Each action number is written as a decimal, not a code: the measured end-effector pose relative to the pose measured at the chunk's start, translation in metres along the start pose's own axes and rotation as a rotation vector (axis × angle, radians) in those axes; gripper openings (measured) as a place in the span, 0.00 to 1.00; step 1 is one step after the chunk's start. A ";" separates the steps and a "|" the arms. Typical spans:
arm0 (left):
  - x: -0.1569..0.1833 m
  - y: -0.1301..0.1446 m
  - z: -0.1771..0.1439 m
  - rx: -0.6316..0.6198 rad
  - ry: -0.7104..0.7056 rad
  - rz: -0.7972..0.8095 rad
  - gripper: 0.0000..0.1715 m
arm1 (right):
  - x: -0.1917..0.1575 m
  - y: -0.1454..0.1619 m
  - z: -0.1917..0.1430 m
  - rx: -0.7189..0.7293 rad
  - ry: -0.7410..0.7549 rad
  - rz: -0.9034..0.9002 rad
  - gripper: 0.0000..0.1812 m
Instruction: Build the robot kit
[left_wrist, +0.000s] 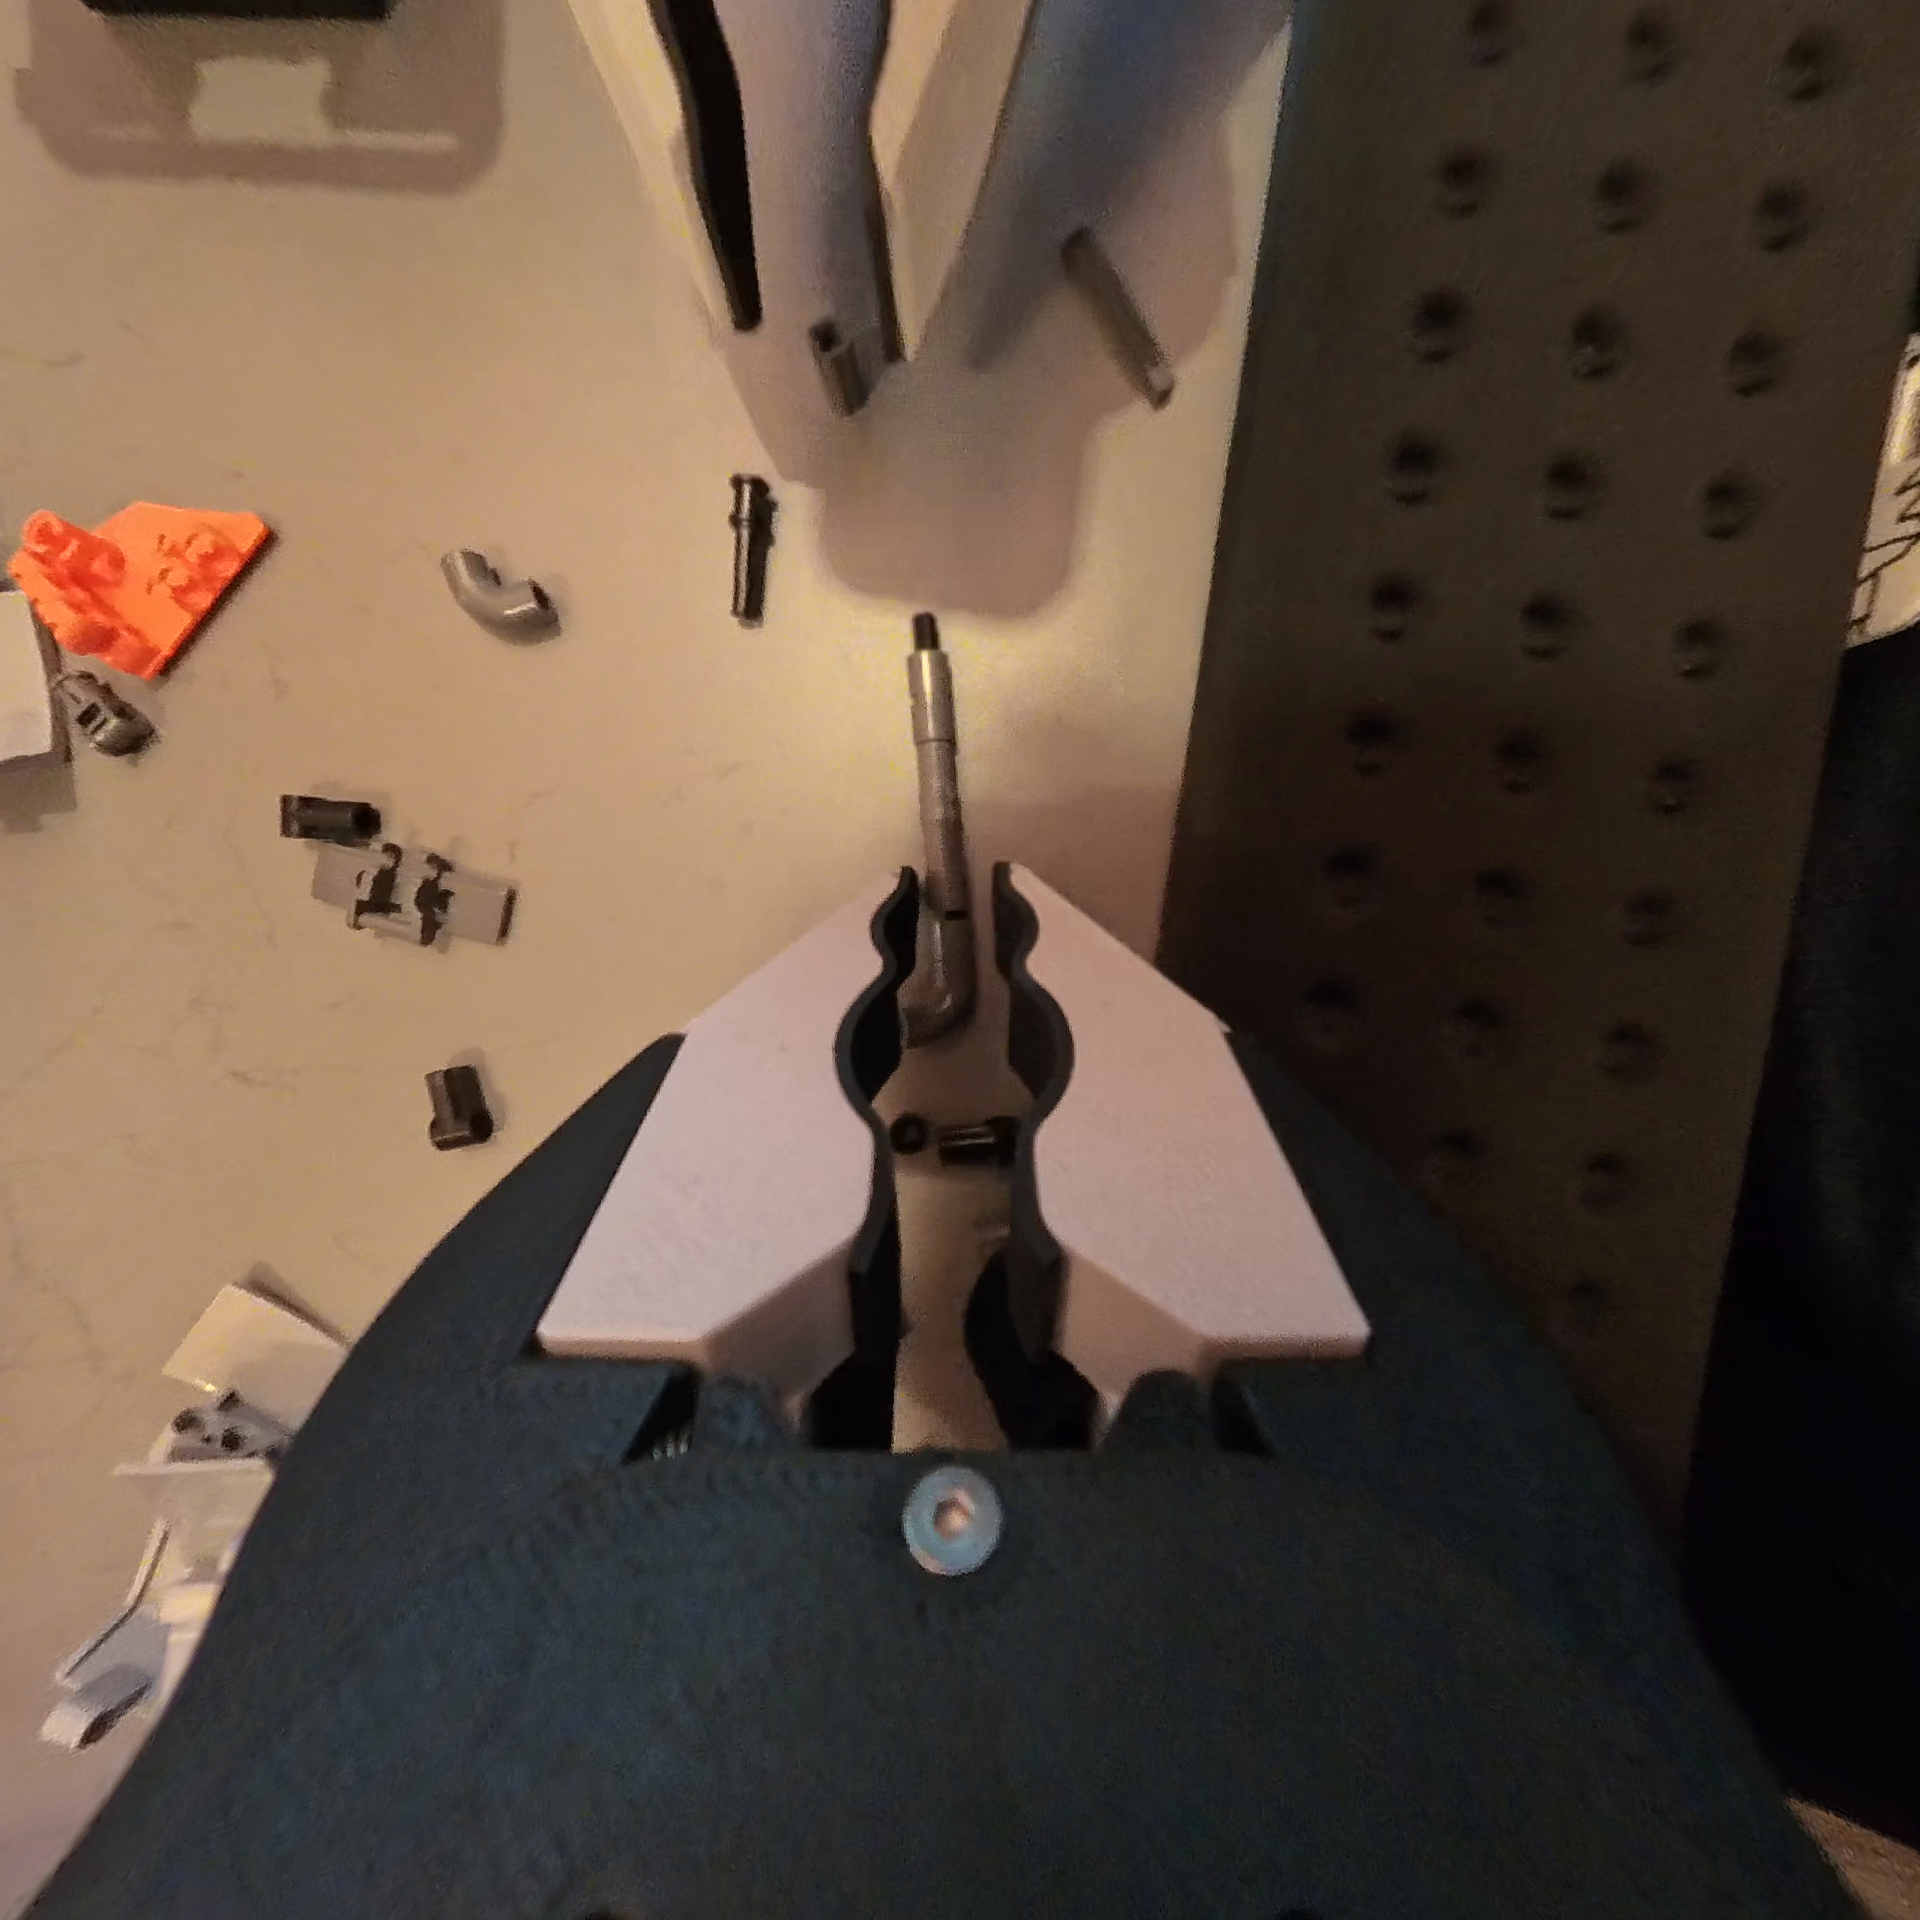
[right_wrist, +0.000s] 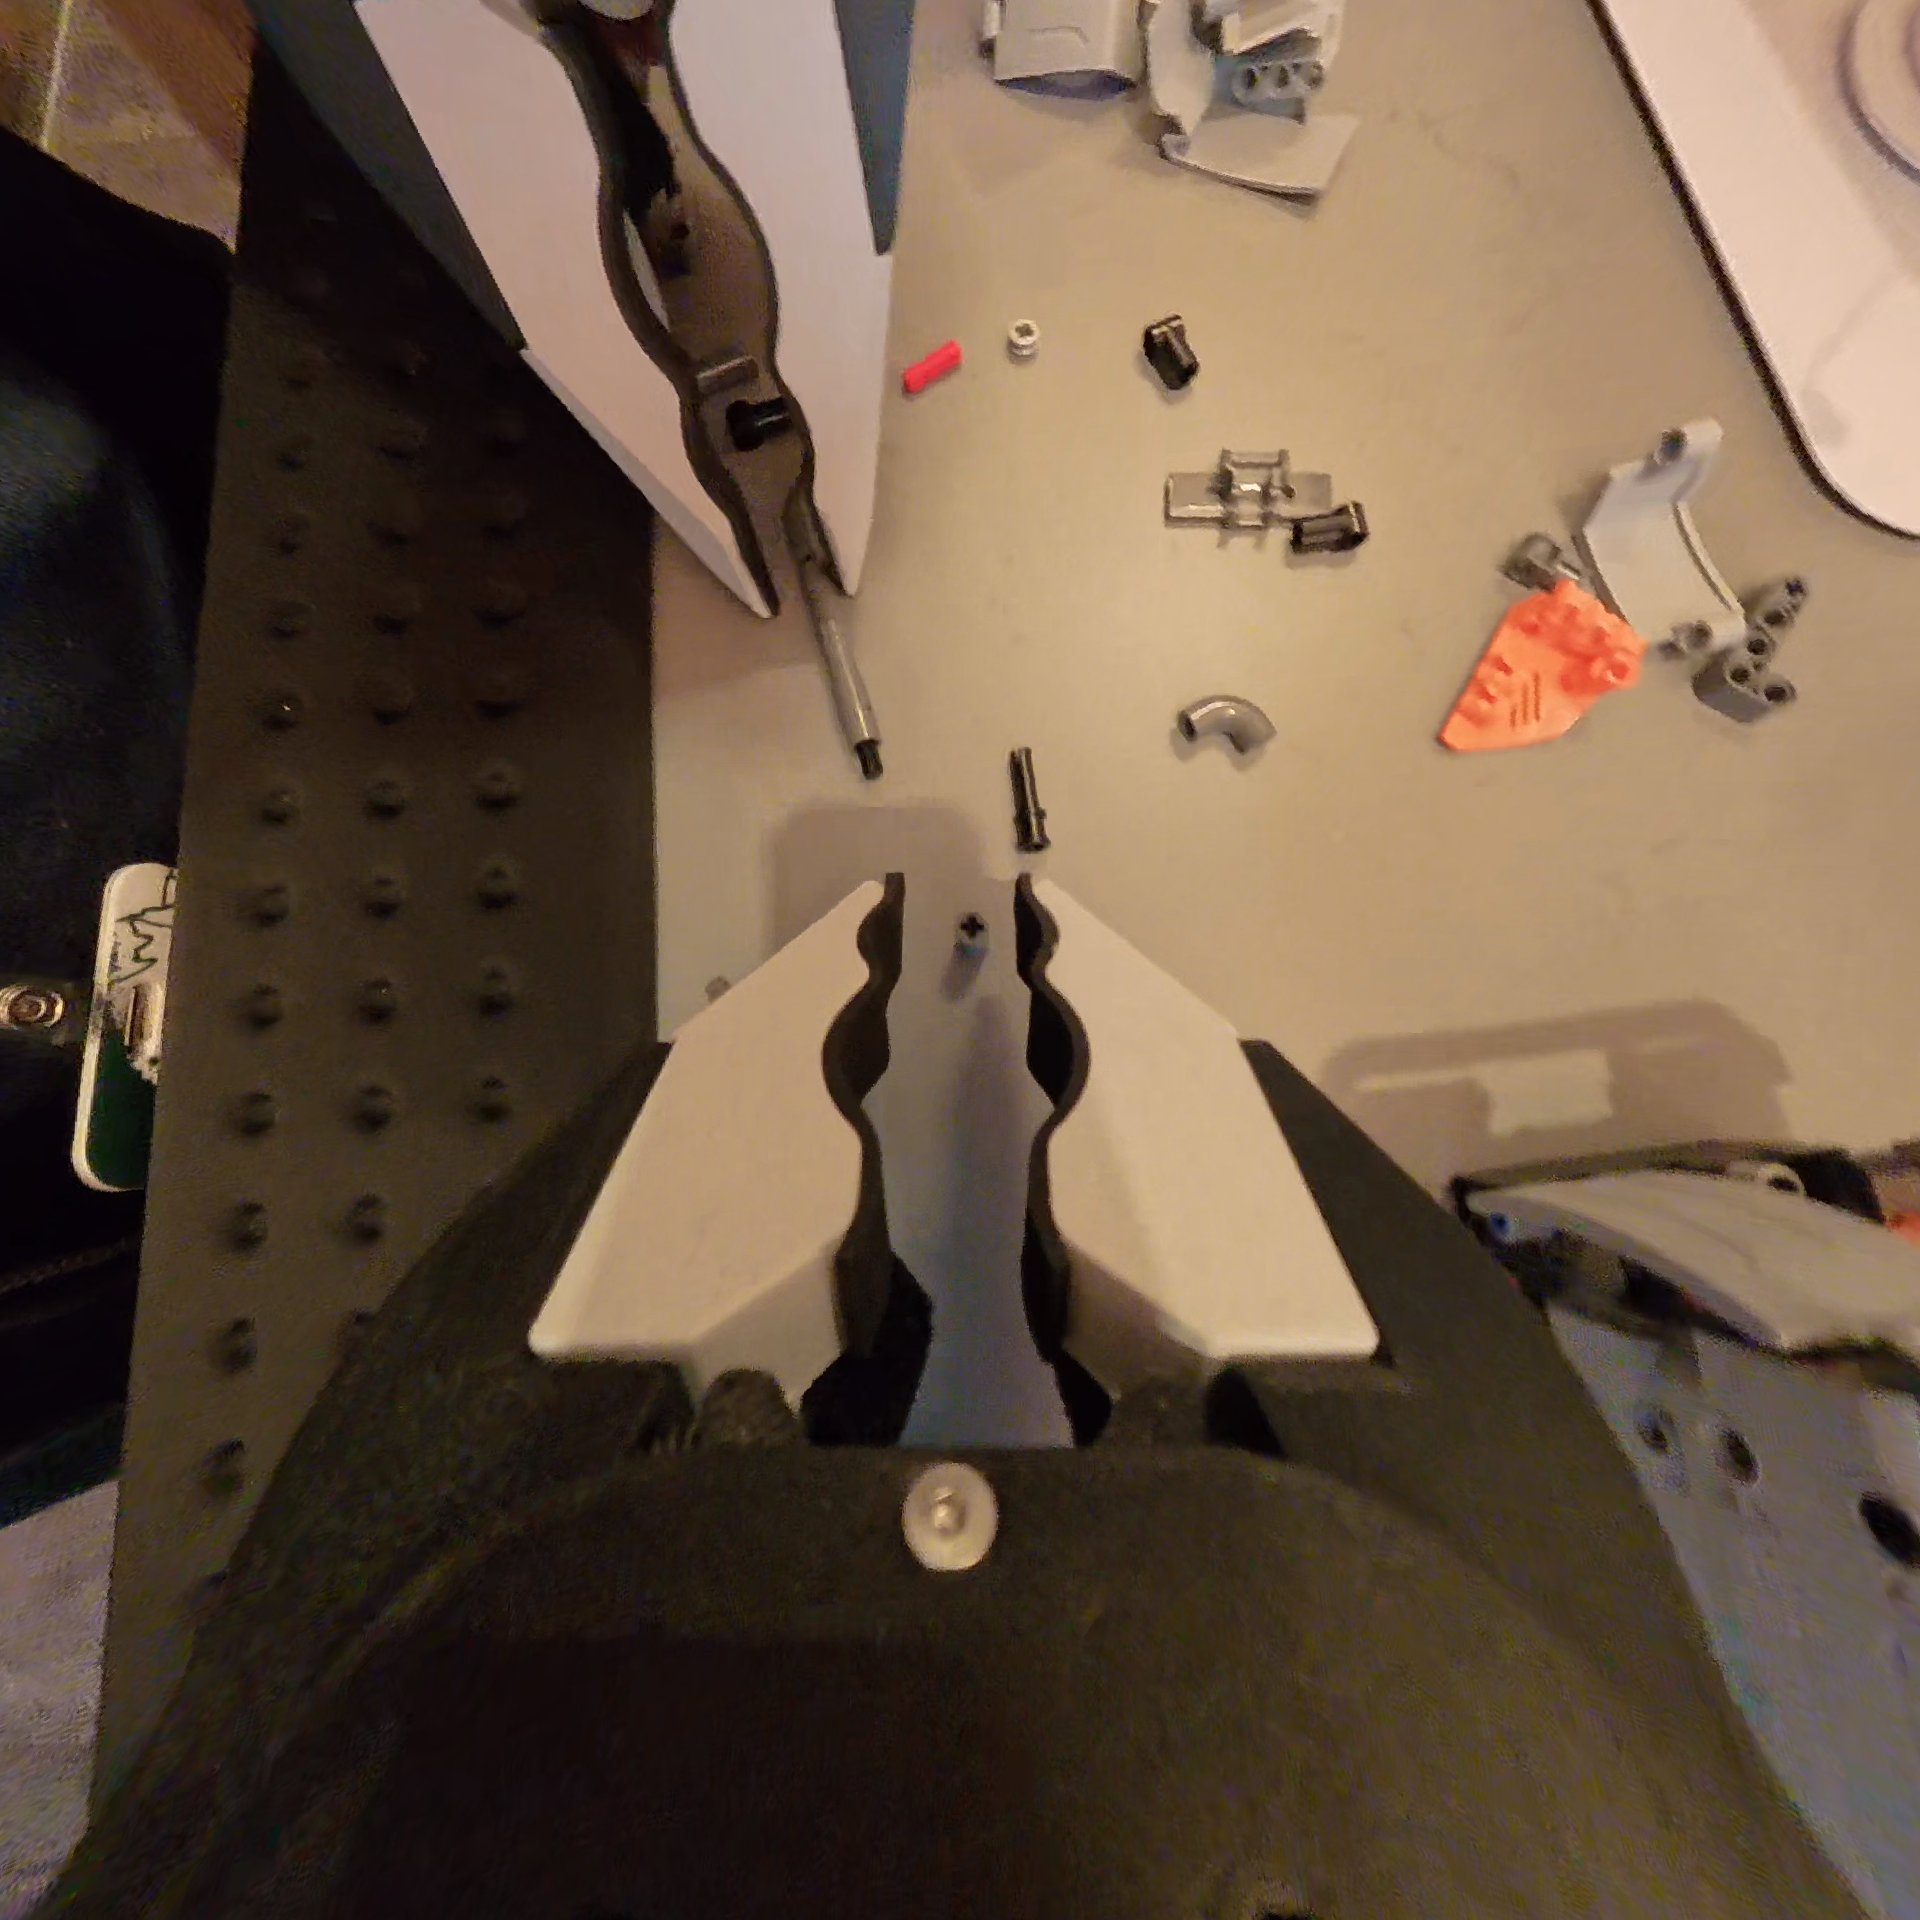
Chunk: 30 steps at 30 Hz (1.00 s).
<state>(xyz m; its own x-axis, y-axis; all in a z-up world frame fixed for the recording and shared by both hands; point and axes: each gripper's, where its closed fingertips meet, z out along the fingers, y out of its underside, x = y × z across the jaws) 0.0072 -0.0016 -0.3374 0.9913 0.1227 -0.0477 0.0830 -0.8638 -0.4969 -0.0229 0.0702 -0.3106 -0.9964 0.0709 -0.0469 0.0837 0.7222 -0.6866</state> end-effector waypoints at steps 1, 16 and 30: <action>0.001 0.000 0.000 0.001 0.010 -0.011 0.08 | 0.001 0.002 -0.003 0.001 0.007 0.013 0.10; -0.004 0.013 -0.014 0.006 -0.008 -0.127 0.11 | 0.006 0.013 0.010 -0.064 0.077 0.027 0.03; -0.005 0.031 -0.034 0.036 -0.037 -0.217 0.11 | 0.007 0.036 0.000 -0.033 0.073 0.179 0.05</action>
<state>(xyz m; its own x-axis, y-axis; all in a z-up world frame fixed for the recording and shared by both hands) 0.0085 -0.0458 -0.3229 0.9462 0.3219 0.0326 0.2895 -0.7973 -0.5296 -0.0265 0.0964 -0.3353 -0.9620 0.2488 -0.1123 0.2608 0.7160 -0.6476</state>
